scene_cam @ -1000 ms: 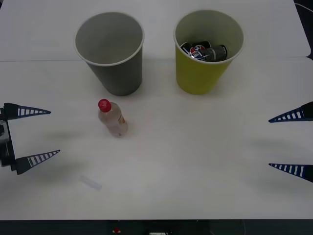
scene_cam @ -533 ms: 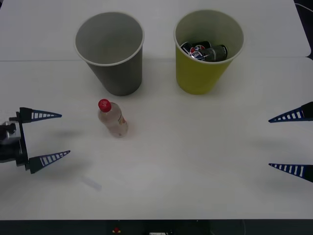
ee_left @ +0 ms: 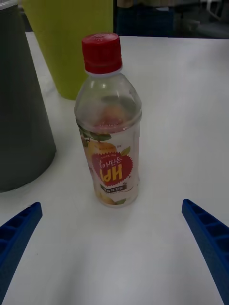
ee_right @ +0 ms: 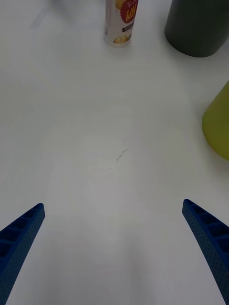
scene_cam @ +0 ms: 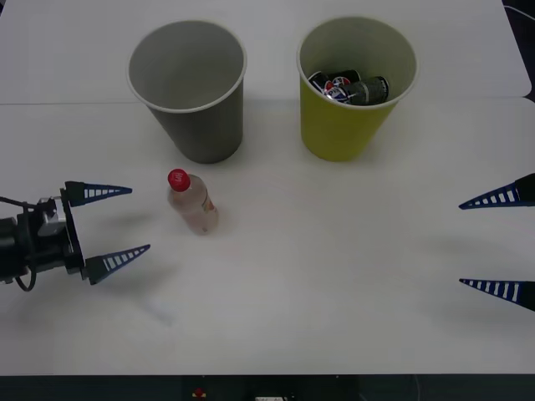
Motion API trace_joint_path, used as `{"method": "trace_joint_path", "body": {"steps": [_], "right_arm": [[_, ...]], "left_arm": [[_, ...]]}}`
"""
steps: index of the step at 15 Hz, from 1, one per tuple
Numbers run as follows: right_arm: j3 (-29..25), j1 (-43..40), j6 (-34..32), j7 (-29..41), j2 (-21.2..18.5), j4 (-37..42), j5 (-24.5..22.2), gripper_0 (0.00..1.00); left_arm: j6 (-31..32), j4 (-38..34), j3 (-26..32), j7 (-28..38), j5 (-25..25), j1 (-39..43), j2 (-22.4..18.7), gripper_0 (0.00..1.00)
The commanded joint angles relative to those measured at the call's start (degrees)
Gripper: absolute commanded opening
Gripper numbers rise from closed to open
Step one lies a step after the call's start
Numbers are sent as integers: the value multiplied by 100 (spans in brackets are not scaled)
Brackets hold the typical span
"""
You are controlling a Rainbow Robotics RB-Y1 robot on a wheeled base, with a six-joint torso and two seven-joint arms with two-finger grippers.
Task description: Put the can into the green bin and the plastic bottle into the gray bin
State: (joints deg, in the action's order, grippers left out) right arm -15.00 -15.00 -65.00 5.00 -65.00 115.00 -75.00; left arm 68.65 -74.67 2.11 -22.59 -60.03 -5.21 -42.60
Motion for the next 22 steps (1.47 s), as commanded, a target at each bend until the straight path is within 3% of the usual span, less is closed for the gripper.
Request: {"method": "trace_joint_path", "body": {"steps": [1,11,17,22], "right_arm": [[0,0,0,0,0,0,0,100],[0,0,0,0,0,0,0,100],[0,0,0,0,0,0,0,100],[0,0,0,0,0,0,0,100]], "left_arm": [[-18,225,-35,-9,0,-182,226,100],[-484,586,-659,-17,-9,-718,736,100],[-783,586,-694,79,-439,-903,1140,100],[-976,577,-844,97,-475,-947,1290,100]]}}
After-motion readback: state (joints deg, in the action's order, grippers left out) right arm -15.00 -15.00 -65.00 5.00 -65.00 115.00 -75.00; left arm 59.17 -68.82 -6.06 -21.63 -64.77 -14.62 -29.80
